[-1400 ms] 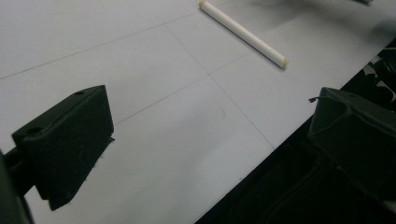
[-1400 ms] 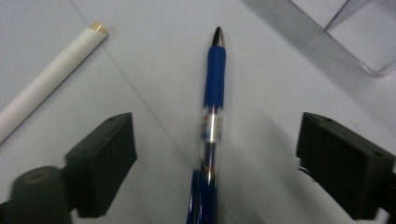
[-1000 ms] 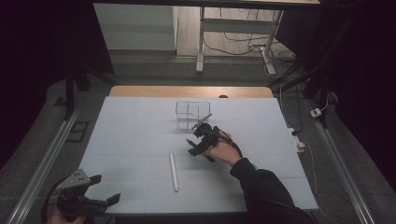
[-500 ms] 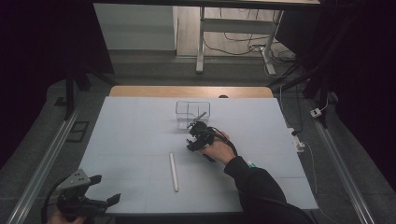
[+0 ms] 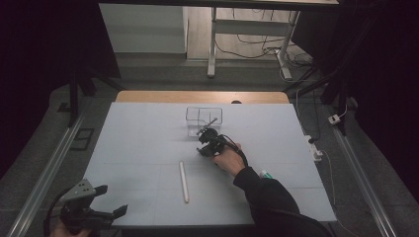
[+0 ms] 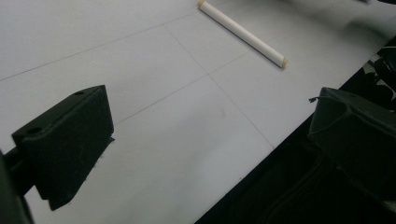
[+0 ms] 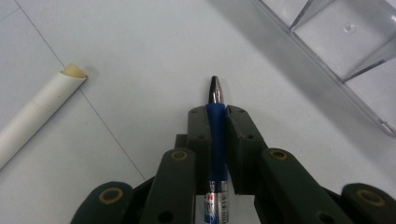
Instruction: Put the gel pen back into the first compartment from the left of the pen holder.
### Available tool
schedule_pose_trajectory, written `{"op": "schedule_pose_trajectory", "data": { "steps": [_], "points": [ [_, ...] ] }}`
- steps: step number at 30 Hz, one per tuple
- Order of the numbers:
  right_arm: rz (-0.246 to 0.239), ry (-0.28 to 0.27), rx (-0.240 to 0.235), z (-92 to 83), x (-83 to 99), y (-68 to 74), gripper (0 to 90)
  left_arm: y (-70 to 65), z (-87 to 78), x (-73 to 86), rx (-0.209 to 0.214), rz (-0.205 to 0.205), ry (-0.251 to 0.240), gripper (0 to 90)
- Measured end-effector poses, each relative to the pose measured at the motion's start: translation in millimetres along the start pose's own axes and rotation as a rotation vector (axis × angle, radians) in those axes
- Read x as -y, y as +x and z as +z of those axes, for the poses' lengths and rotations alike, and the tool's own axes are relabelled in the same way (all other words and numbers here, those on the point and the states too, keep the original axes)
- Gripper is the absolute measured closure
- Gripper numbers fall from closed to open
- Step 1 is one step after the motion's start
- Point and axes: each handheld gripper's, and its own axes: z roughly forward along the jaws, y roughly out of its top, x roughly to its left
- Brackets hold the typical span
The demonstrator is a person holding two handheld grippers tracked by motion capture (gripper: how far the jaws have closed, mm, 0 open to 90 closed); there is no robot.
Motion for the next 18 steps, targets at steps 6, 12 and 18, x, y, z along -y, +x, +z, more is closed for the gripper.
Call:
{"op": "schedule_pose_trajectory", "data": {
  "steps": [6,12,18],
  "points": [
    [0.031,-0.042,-0.007,-1.2,2.7,-1.3,80.4,-0.2,0.0,0.0,0.0,0.003,0.0,0.0],
    [0.029,-0.113,-0.022,-11.3,1.2,-2.0,80.5,0.1,-0.3,0.1,0.002,0.001,-0.002,0.0],
    [0.006,-0.181,-0.047,-27.7,-2.2,-0.2,80.4,0.2,0.0,0.0,0.003,-0.001,-0.001,0.0]
  ]
}}
